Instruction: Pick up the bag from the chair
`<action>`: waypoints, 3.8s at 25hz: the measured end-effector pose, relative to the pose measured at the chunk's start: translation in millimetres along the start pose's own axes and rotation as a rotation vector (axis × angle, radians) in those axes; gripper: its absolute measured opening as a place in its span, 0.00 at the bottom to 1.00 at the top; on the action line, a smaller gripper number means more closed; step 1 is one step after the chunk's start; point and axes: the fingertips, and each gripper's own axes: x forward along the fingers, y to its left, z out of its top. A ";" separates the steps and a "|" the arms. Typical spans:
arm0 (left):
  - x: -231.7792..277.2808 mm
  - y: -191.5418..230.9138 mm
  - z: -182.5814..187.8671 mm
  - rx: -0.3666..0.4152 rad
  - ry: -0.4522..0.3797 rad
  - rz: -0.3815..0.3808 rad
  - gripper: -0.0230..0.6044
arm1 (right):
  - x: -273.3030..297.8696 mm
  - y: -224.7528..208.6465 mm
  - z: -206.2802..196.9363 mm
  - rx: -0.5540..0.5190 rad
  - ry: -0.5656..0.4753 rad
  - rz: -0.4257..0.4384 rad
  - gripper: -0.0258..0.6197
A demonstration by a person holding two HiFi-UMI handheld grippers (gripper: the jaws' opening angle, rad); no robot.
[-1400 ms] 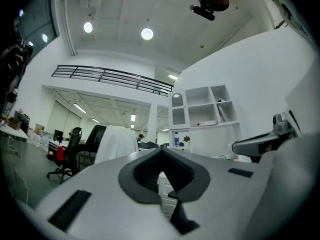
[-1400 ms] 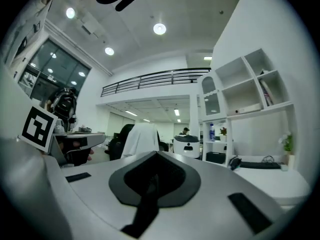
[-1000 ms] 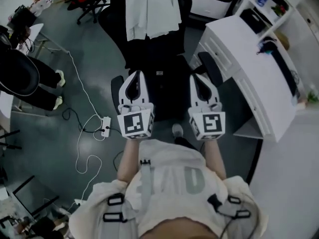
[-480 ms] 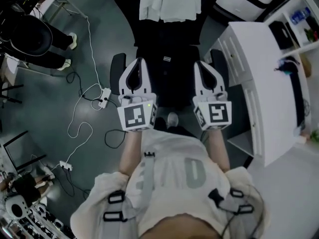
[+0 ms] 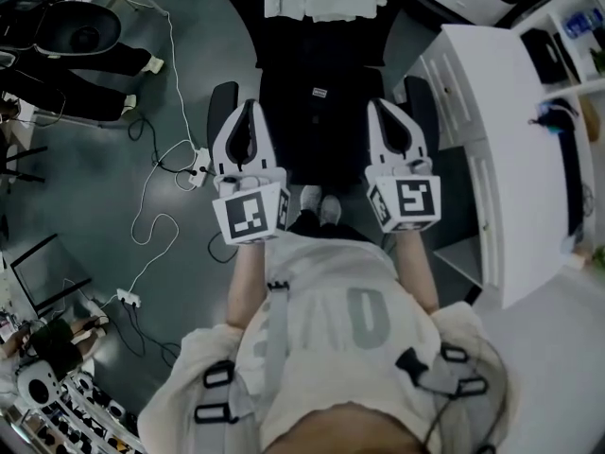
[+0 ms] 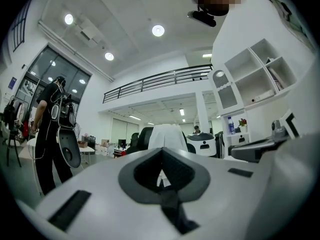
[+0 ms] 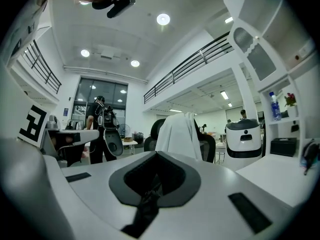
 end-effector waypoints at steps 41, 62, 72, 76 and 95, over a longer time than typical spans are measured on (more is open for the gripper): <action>36.7 9.8 5.3 0.010 -0.060 -0.141 0.41 | 21.5 -14.2 -11.1 0.176 0.015 -0.115 0.43; 100.5 22.8 -113.7 -0.023 0.046 -0.085 0.41 | 92.7 -45.1 -84.7 0.149 0.070 -0.073 0.43; 128.3 38.9 -241.4 0.036 0.102 -0.060 0.41 | 130.4 -54.4 -207.7 0.158 0.115 -0.062 0.43; 130.9 35.6 -285.2 0.050 0.143 -0.056 0.41 | 134.2 -57.9 -255.8 0.158 0.140 -0.062 0.43; 170.7 28.4 -351.4 0.151 0.195 -0.098 0.41 | 157.0 -90.6 -360.3 0.063 0.262 -0.132 0.43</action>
